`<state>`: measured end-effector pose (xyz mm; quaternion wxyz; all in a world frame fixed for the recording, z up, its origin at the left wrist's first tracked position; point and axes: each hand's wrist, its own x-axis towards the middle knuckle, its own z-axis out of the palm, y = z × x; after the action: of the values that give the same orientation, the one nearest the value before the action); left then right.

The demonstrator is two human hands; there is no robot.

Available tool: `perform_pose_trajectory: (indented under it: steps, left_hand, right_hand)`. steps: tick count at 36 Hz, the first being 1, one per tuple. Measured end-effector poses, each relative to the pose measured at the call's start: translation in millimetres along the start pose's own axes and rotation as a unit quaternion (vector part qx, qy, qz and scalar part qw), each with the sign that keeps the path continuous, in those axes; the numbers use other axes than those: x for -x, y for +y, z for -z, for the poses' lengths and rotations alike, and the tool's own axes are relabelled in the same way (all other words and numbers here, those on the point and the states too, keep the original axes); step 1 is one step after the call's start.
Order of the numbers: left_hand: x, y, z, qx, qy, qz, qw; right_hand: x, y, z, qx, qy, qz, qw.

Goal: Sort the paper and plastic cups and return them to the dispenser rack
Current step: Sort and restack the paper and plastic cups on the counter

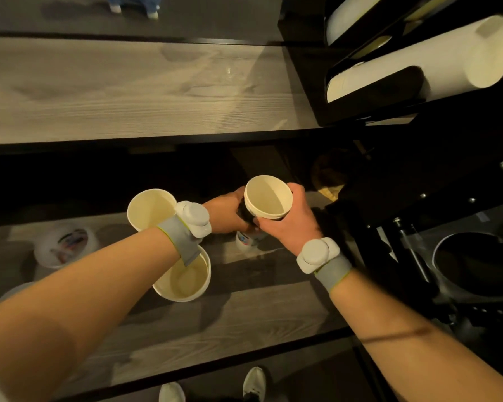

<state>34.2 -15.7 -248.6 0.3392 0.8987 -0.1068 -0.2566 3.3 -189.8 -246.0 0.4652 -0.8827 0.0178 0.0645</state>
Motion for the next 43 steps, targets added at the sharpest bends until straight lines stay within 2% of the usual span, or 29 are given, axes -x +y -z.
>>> perform_pose_trajectory:
  steps: [5, 9, 23, 28, 30, 34, 43]
  left_hand:
    - [0, -2, 1, 0.018, -0.009, -0.001, 1.000]
    - [-1, -1, 2, -0.013, -0.029, -0.012, 0.999]
    - [0, -2, 1, -0.022, -0.050, -0.039, 0.998]
    - [-3, -11, -1, -0.108, -0.048, -0.023, 0.993]
    - [-5, -14, 1, -0.120, -0.053, -0.010, 0.991]
    - [-5, -9, 4, -0.169, -0.077, -0.038, 0.982]
    - [5, 0, 23, -0.090, -0.017, -0.038, 0.995]
  right_hand:
    - [2, -5, 3, -0.004, -0.002, 0.008, 1.000]
    - [7, -6, 2, 0.001, 0.003, 0.009, 1.000]
    - [24, -4, -6, -0.001, 0.043, -0.042, 0.998]
    - [28, -5, -2, -0.011, 0.055, -0.022, 0.998]
    - [27, -8, 2, 0.003, 0.035, -0.008, 0.999]
    - [26, -13, 6, 0.024, -0.007, 0.008, 1.000]
    - [31, -27, 31, -0.006, 0.020, 0.041, 0.999]
